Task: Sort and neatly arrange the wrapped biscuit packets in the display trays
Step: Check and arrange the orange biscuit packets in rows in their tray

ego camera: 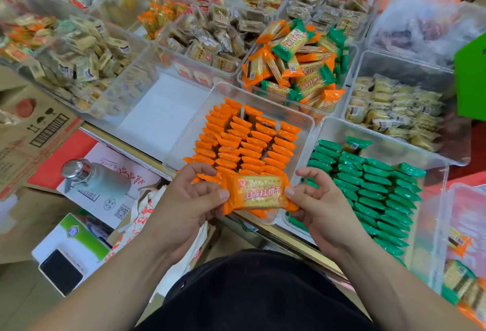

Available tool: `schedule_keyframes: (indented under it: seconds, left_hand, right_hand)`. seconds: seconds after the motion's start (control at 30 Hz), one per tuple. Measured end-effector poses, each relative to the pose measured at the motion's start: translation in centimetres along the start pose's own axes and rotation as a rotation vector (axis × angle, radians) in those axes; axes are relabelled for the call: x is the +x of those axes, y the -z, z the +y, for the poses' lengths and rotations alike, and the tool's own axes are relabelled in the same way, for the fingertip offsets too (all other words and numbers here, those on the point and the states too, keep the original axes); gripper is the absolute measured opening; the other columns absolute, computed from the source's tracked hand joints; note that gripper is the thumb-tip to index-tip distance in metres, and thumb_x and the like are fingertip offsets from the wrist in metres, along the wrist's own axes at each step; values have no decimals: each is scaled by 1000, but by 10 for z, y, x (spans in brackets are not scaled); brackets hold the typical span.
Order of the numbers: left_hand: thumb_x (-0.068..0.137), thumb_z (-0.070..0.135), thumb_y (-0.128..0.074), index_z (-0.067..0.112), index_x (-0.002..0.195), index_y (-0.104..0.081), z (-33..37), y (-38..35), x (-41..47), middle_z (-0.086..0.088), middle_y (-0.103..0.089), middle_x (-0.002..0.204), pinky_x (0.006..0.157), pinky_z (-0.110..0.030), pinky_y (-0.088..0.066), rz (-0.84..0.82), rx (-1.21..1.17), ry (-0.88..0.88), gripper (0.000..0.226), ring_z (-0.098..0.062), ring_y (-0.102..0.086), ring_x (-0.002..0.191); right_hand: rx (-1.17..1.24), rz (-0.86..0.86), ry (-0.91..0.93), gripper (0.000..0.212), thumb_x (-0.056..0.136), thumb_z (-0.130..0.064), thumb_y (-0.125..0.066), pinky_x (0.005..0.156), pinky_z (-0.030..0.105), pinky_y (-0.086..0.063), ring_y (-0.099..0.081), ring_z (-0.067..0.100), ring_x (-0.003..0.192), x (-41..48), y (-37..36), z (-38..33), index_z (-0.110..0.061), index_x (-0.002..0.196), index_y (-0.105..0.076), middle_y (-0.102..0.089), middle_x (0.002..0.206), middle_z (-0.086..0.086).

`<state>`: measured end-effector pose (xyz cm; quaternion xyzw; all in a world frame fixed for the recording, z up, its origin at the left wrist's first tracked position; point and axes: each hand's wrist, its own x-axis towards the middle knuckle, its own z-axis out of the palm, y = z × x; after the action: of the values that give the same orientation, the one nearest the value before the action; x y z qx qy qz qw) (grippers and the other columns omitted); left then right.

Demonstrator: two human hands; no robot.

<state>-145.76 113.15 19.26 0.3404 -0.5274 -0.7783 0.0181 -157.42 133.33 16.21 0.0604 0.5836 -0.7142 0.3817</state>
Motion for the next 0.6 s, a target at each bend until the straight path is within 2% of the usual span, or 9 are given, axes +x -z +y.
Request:
schedule_keyframes:
  seconds: [0.07, 0.13, 0.2, 0.27, 0.33, 0.4, 0.43, 0.5, 0.6]
  left_hand:
    - [69, 5, -79, 16, 88, -73, 5, -3, -3, -15, -65, 78, 62, -29, -53, 2, 62, -58, 23, -22, -61, 68]
    - [74, -1, -80, 17, 79, -80, 8, -5, -6, -11, -70, 79, 66, -29, -55, 12, 127, -94, 18, -21, -64, 72]
    - [79, -13, -70, 14, 81, -82, 11, -4, -8, -12, -72, 79, 67, -25, -56, 31, 152, -120, 30, -22, -68, 72]
    - [80, -22, -62, 9, 91, -79, 14, -2, -9, -9, -74, 77, 68, -20, -56, 58, 209, -162, 37, -21, -70, 74]
    - [81, -17, -68, 9, 96, -78, 15, 1, -9, -9, -75, 80, 69, -18, -56, 91, 321, -198, 31, -20, -72, 77]
    - [83, -1, -74, 10, 90, -79, 16, 2, -10, -8, -74, 75, 63, -17, -55, 131, 434, -204, 13, -16, -71, 68]
    - [86, 7, -74, 9, 84, -78, 18, 2, -10, -8, -72, 69, 59, -18, -54, 147, 490, -190, 5, -14, -67, 61]
    - [90, 14, -70, 4, 74, -74, 17, 7, -8, -9, -66, 62, 55, -22, -50, 146, 537, -117, 19, -15, -60, 55]
    - [91, 10, -67, 3, 68, -67, 19, 10, -5, -10, -56, 60, 53, -26, -46, 46, 232, 113, 24, -18, -51, 53]
  right_hand:
    - [62, -53, -15, 35, 77, -11, -72, 57, 25, -51, -64, 16, 69, -1, 0, 0, -14, 109, -57, -67, 79, 10]
    - [99, -86, -30, 21, 82, -10, -66, 58, 24, -52, -65, 14, 71, -3, -1, -2, -8, 103, -64, -70, 84, 9]
    - [92, -73, -41, 18, 90, -7, -60, 60, 24, -54, -64, 15, 70, -4, 0, -3, 0, 103, -71, -70, 84, 10]
    - [64, -74, -39, 24, 94, 5, -51, 64, 24, -55, -65, 18, 72, -6, 3, -5, 4, 106, -72, -71, 84, 13]
    - [9, -102, -15, 27, 86, 10, -59, 68, 25, -57, -67, 20, 75, -7, 5, -6, 4, 109, -72, -71, 88, 16]
    - [-104, -108, 18, 27, 77, -3, -71, 68, 26, -56, -66, 20, 73, -9, 5, -6, 2, 103, -74, -70, 85, 17]
    - [-166, -93, 32, 21, 76, -10, -73, 65, 27, -54, -63, 19, 69, -9, 5, -5, 0, 95, -76, -69, 79, 15]
    - [-228, -81, 19, 12, 84, -15, -71, 59, 27, -45, -52, 18, 60, -7, 4, -4, -6, 77, -72, -60, 68, 10]
    - [-87, -133, -129, 18, 84, -16, -68, 54, 27, -33, -38, 15, 54, -5, 1, -7, -10, 68, -64, -44, 60, 5]
